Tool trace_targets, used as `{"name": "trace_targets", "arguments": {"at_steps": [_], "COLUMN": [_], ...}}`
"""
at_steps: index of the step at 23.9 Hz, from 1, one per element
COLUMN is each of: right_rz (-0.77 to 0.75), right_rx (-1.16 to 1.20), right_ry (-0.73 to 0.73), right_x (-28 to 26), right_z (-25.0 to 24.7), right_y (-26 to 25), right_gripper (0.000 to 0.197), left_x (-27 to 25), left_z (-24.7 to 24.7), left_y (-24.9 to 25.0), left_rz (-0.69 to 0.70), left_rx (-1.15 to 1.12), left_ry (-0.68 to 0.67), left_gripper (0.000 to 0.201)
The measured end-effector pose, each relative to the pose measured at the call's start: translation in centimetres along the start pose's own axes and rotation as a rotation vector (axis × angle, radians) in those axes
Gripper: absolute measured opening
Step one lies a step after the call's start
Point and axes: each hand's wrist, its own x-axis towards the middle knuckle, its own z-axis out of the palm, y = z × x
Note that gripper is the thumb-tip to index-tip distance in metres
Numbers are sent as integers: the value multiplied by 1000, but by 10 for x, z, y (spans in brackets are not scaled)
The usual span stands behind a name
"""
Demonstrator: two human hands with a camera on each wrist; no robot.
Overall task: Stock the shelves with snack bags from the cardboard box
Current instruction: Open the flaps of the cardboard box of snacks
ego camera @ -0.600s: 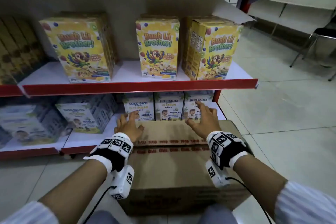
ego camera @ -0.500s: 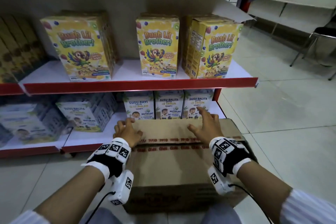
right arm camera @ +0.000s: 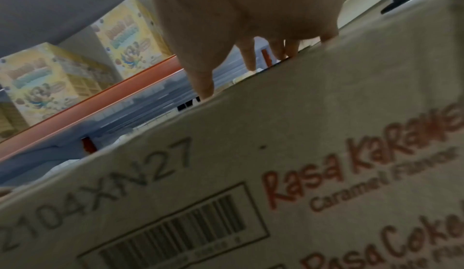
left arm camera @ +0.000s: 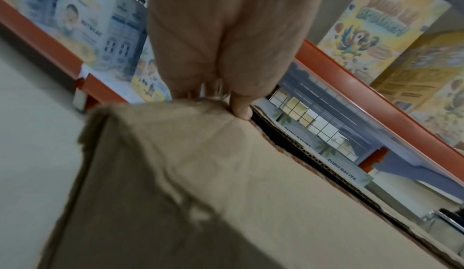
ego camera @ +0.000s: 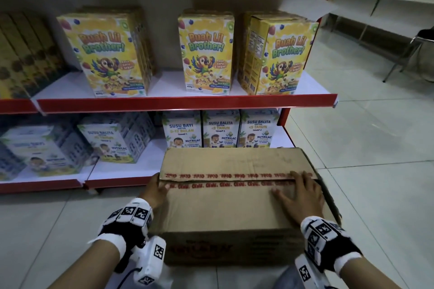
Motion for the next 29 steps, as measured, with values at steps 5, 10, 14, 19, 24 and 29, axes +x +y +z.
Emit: {"name": "trace_targets", "arguments": {"at_steps": [5,10,14,19,24,29], "right_rz": [101,129,256,244,117,-150], "right_rx": [179,439,702,1186,1002,284], "right_ry": [84,52,150,-138,-517,-551], "right_x": [9,11,16,-5,-33,-35], "right_z": [-14,-21,-57,-102,-128,-124], "right_y": [34,38,37,59,93,92], "right_gripper": [78,60,44,55,34,29], "left_x": [1,-1,2,-3,-41,-65], "left_z": [-9,-16,-48,-66,-55,-27], "left_y": [-16,11,38,60,30,-11], "left_rz": [115,23,147,147,223,560], "left_rx": [-71,-225,-266,-270,181,548], "left_ry": [-76,72,77,-339,-880,-528], "left_gripper": [51,39,50,57,57,62]}}
